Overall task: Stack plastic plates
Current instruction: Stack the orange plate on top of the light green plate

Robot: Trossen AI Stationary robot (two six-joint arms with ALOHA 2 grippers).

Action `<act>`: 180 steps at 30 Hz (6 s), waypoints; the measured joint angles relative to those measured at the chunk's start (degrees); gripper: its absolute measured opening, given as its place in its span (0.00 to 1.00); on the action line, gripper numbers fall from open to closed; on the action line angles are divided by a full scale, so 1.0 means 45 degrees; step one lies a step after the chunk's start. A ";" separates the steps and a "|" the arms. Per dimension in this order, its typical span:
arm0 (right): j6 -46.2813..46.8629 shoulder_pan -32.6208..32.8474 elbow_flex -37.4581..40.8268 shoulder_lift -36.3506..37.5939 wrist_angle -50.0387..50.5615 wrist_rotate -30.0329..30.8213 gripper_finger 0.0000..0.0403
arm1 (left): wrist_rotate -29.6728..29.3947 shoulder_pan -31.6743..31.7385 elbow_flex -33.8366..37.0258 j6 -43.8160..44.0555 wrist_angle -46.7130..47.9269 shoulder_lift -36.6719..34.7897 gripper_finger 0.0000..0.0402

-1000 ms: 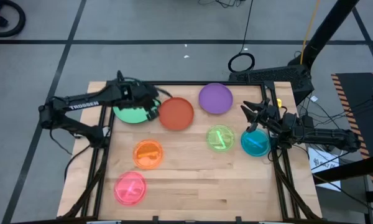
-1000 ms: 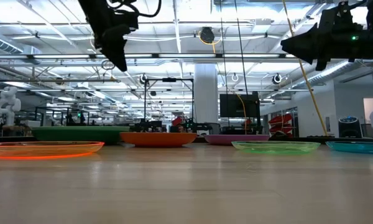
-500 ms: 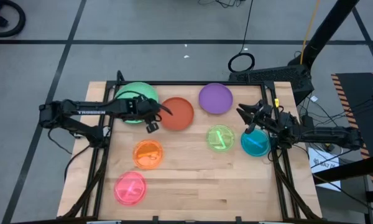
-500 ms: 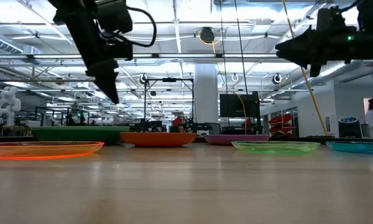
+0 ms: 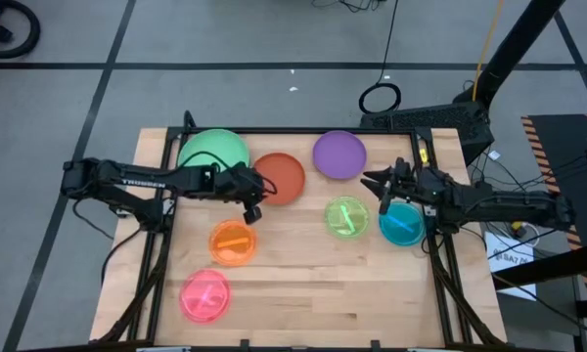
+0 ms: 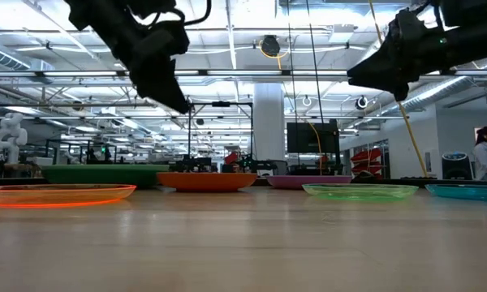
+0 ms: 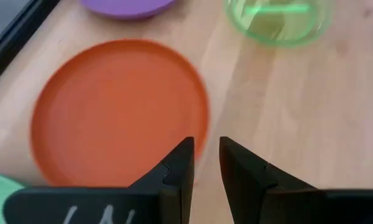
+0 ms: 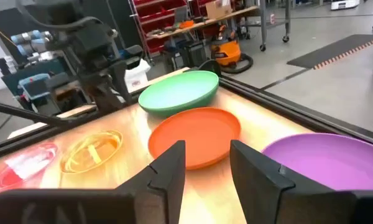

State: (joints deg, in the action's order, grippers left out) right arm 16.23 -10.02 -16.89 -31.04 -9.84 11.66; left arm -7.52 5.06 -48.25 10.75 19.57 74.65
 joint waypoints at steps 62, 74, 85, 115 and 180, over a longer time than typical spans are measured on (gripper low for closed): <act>-0.2242 -0.0121 -0.0403 -0.0273 -0.0352 0.0756 0.29 | -0.1824 -0.0240 -0.0641 -0.3023 -0.3741 0.5568 0.58; -0.2253 -0.0126 -0.0403 -0.0273 -0.0293 0.0777 0.29 | -0.1665 -0.0150 -0.0658 -0.2924 -0.3861 0.6003 0.58; -0.2432 -0.0126 -0.0403 -0.0273 -0.0258 0.0782 0.29 | -0.1630 -0.0154 -0.0658 -0.2835 -0.3696 0.6301 0.58; -0.2483 -0.0126 -0.0398 -0.0269 -0.0230 0.0787 0.29 | -0.1654 -0.0575 -0.0641 -0.2688 -0.3662 0.6309 0.22; -0.2527 -0.0194 -0.0388 -0.0400 0.0012 0.1073 0.29 | -0.3660 0.0923 -0.3968 -0.2837 0.8376 0.1122 0.02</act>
State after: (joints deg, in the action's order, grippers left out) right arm 4.86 -10.90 -18.63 -32.84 -9.78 16.49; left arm -23.99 9.21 -66.11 -2.02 57.26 79.70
